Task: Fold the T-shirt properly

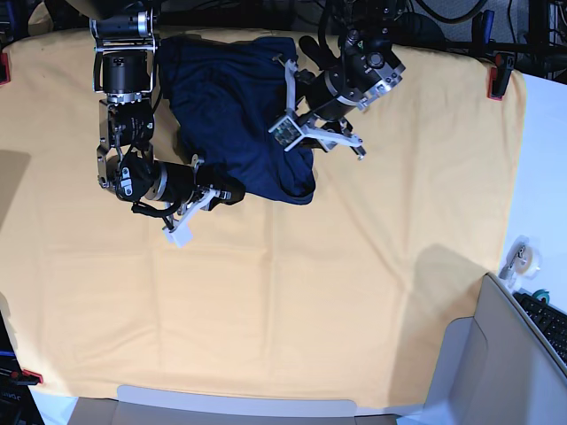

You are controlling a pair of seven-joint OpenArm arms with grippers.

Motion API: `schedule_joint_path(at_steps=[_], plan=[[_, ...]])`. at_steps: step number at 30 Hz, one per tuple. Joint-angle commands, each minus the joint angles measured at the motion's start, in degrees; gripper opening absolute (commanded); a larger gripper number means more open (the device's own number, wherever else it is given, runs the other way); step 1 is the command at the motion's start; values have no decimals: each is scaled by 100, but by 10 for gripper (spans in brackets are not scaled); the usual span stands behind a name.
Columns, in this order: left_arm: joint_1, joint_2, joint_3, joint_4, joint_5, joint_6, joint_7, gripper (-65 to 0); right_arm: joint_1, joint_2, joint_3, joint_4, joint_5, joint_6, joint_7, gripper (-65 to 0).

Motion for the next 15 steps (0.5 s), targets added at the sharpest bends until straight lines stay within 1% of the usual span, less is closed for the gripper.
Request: schedule_joint_path(at_steps=[1,2,4,5,7,8,11,12,14,15], plan=[[73,146,-180,95,-78,12,-94,-387,44,0,-14,13,63,-26,-55,-650],[117,180,-364,104,-105,12,-94,-386,44,0,-14,13,55,-26,-47,-650],[196,180,-655,104,-448,12,-42,-386,44,9,-14,13,55,-26,-47,-650],[222,180,-813,104,-685,12,108,-386,44,9,-14,13,55,-26,-47,-650],[196,180,-1305,122,-1300,12,714,-386,44,9,-14,13,55,-26,-47,-650],[125,180,-1551,122,-1643,12,1075,-386,36,9,-14,13,55,-26,-47,-650],[-235,180,-2554,122,-2935,12,2314,-385,36,18,-14,4,55,-26,-47,-650],[-341,180,-2888,122,-3357,12,2618,-385,27,27,-14,4,55,-26,-47,-650],[-543,180,-3503,113,-4175,12,2618,-385,18,27,-14,4,55,-26,-47,-650],[-578,180,-3670,104,-4456,12,2618,-385,9,27,-14,4,55,-26,-47,-650]])
